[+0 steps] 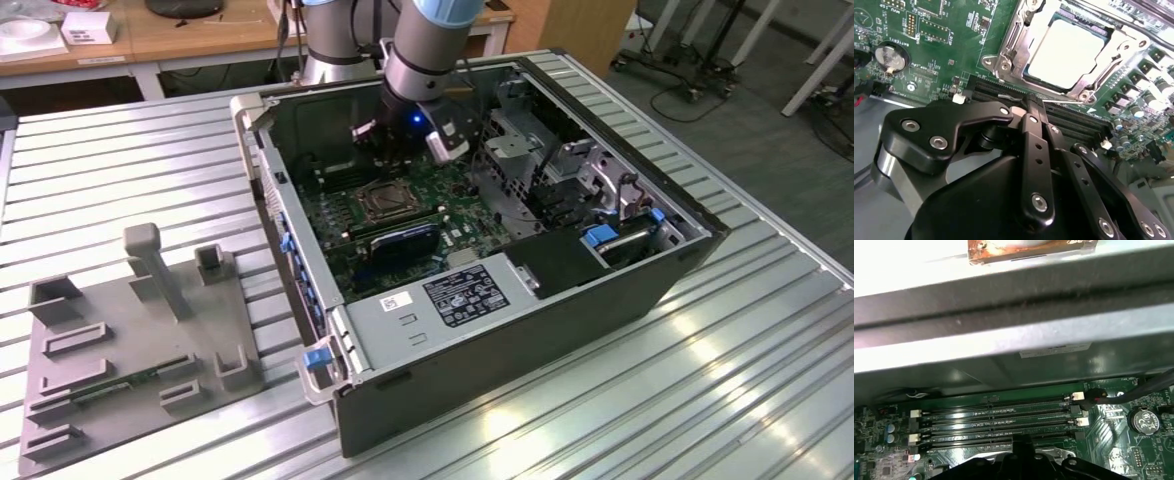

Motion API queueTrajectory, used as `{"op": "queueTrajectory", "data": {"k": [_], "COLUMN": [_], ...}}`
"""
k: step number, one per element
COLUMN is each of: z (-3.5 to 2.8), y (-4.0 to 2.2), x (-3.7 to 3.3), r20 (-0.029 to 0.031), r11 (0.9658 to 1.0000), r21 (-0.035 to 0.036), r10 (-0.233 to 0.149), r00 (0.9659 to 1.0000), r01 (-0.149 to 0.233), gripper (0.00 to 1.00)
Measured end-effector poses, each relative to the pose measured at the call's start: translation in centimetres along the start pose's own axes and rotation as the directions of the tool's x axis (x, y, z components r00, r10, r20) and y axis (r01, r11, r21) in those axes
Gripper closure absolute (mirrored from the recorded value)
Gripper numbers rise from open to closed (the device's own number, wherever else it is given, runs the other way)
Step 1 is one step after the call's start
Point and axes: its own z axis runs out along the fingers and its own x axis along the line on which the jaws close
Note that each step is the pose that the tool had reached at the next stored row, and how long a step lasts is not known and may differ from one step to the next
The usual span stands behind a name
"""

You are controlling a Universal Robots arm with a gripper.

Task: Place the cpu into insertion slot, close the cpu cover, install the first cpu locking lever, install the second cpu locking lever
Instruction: 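Install the first cpu locking lever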

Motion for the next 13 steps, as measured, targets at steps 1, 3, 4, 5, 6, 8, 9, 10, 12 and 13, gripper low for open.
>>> {"op": "queueTrajectory", "data": {"k": [1, 3, 4, 5, 6, 8, 9, 10, 12, 13], "z": [-0.15, -0.41, -0.49, -0.49, -0.49, -0.50, -0.51, -0.50, -0.48, -0.48], "y": [0.04, 0.10, 0.12, 0.13, 0.13, 0.13, 0.13, 0.13, 0.12, 0.12], "x": [0.02, 0.05, 0.06, 0.06, 0.06, 0.06, 0.06, 0.05, 0.05, 0.04], "r20": [0.0000, 0.0000, 0.0000, 0.0001, 0.0001, 0.0001, -0.0003, -0.0041, -0.0211, -0.0312], "r11": [1.0000, 1.0000, 1.0000, 1.0000, 1.0000, 1.0000, 1.0000, 1.0000, 1.0000, 1.0000], "r21": [-0.0001, 0.0000, 0.0000, -0.0002, -0.0002, -0.0002, 0.0000, 0.0004, 0.0008, 0.0015], "r10": [0.000, 0.000, 0.000, 0.000, 0.000, 0.000, 0.000, 0.001, 0.005, 0.008], "r00": [1.0000, 1.0000, 1.0000, 1.0000, 1.0000, 1.0000, 1.0000, 1.0000, 0.9998, 0.9995], "r01": [0.000, 0.000, 0.000, 0.000, 0.000, 0.000, 0.000, -0.001, -0.005, -0.008], "gripper": [0.89, 0.89, 0.89, 0.89, 0.89, 0.89, 0.89, 0.89, 0.89, 0.89]}}
